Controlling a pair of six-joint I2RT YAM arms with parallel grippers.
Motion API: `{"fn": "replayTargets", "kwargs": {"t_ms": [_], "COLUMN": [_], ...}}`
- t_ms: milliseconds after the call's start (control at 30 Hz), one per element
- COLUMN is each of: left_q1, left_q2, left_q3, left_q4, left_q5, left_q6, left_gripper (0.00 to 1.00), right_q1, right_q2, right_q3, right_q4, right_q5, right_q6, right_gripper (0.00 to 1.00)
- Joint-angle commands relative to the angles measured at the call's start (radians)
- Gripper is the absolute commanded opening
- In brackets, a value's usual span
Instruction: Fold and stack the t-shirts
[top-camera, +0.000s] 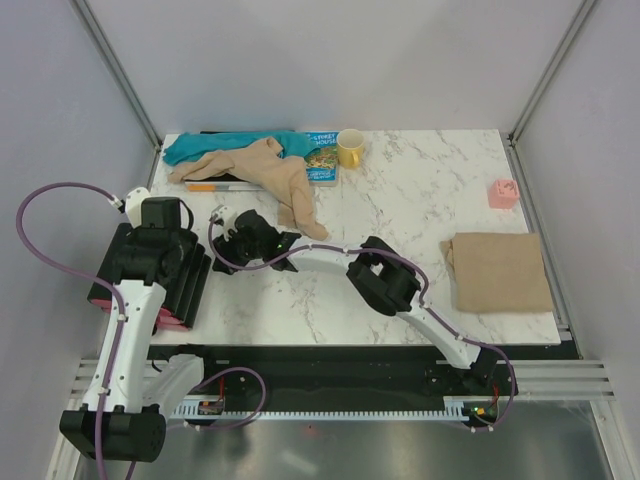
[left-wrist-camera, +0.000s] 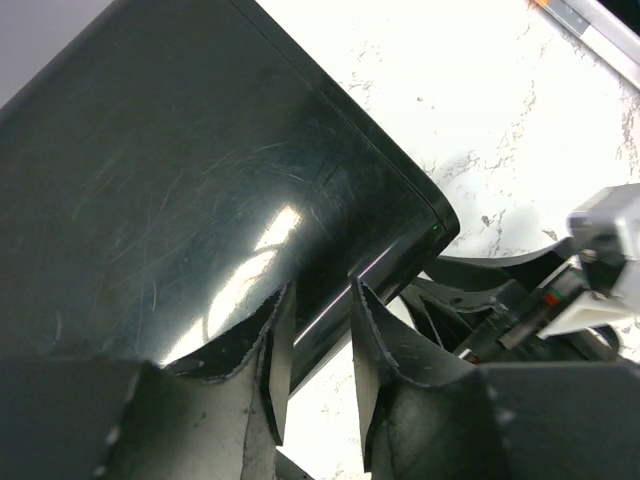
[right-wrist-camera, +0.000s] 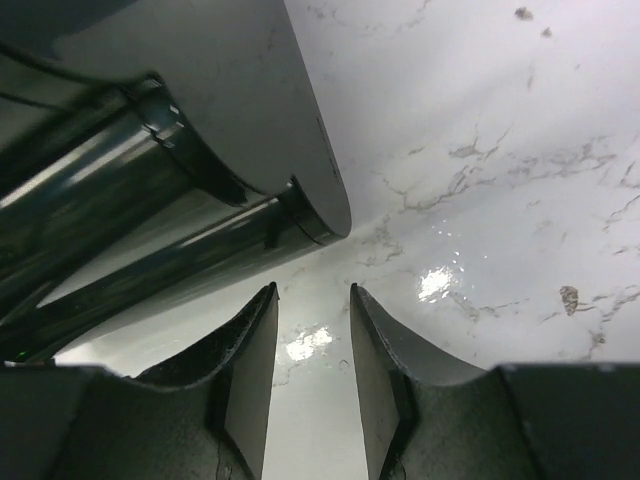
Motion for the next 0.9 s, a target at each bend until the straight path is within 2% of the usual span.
{"fn": "replayTargets", "kwargs": {"t_ms": [0, 167, 367, 667, 733, 800, 867], "left_q1": [0.005, 0.005, 0.005, 0.005, 0.005, 0.005, 0.003], "left_q2": [-0.019, -0.039, -0.046, -0.052, -0.056, -0.058, -0.067], "left_q3": [0.049, 0.057, 0.054, 0.052, 0.055, 0.058, 0.041], "left_q4": [0.015, 0.018, 0.013, 0.013, 0.013, 0.021, 0.044], "left_q5": [-0.005, -0.005, -0.005, 0.004, 0.009, 0.023, 0.046], "left_q6": [0.003, -0.001, 0.003, 0.000, 0.000, -0.001, 0.008], "left_gripper": [0.39, 0.40, 0.41, 0.41, 0.41, 0.41, 0.49], "right_q1": [0.008, 0.009, 0.036, 0.040, 0.031, 0.002, -0.027], "right_q2": [0.040, 0.070, 0.148, 0.155, 0.116, 0.031, -0.050], "right_q3": [0.046, 0.071, 0.176, 0.164, 0.132, 0.023, -0.131], "right_q4": [-0.009, 0.004, -0.002, -0.010, -0.025, -0.024, -0.025], "right_q5": [-0.022, -0.037, -0.064, -0.057, -0.015, 0.025, 0.120], "right_q6": [0.017, 0.025, 0.039, 0.025, 0.008, -0.009, -0.069], "right_gripper": [0.43, 0.43, 0.43, 0.45, 0.45, 0.47, 0.50]}}
